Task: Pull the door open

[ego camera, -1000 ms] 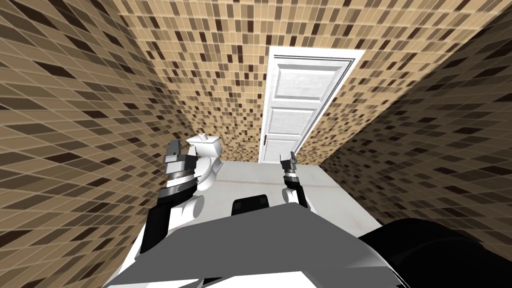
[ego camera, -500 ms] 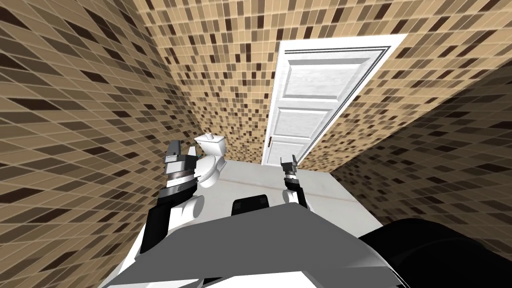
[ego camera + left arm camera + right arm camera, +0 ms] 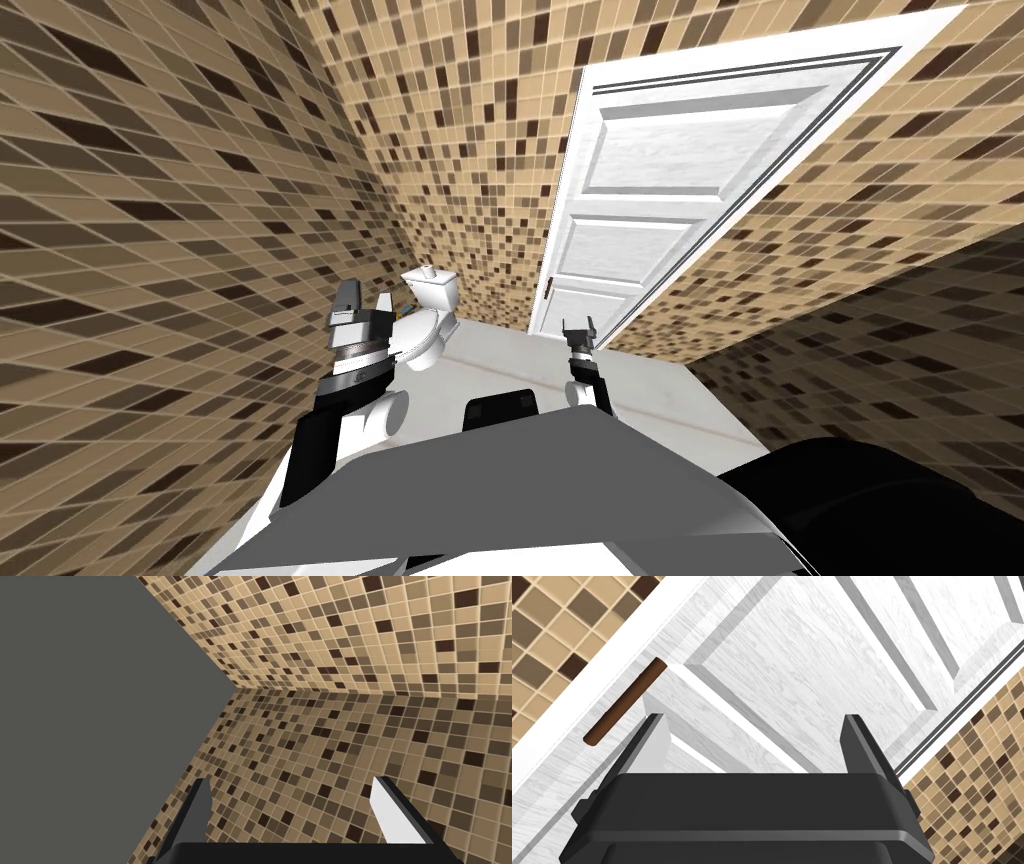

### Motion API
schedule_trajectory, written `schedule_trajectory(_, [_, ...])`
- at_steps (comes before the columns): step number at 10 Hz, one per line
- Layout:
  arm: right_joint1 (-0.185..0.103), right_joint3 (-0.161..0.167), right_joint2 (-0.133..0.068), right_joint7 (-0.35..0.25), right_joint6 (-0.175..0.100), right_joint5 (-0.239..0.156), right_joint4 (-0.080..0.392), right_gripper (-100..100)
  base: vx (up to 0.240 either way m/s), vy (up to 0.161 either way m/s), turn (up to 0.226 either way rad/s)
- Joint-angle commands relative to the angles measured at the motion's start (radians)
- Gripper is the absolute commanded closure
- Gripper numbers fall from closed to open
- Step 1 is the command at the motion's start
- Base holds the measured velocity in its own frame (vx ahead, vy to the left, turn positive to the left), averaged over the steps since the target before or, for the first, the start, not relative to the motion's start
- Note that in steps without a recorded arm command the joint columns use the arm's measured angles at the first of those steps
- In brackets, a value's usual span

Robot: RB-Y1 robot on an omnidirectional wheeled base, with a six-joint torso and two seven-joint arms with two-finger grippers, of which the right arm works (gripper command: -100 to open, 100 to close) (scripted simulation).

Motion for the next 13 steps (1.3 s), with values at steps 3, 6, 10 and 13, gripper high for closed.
schedule_trajectory(3, [-0.012, -0.003, -0.013, -0.084, -0.033, -0.077, 0.085, -100, 0.09, -0.043, 0.197])
schedule_trajectory(6, [-0.023, -0.006, -0.023, -0.152, -0.06, -0.141, 0.156, -100, 0.081, -0.042, 0.179])
schedule_trajectory(10, [-0.037, -0.01, -0.036, -0.24, -0.095, -0.224, 0.248, -100, 0.083, -0.058, 0.185])
schedule_trajectory(13, [-0.048, -0.012, -0.045, -0.304, -0.121, -0.284, 0.315, -100, 0.081, -0.063, 0.179])
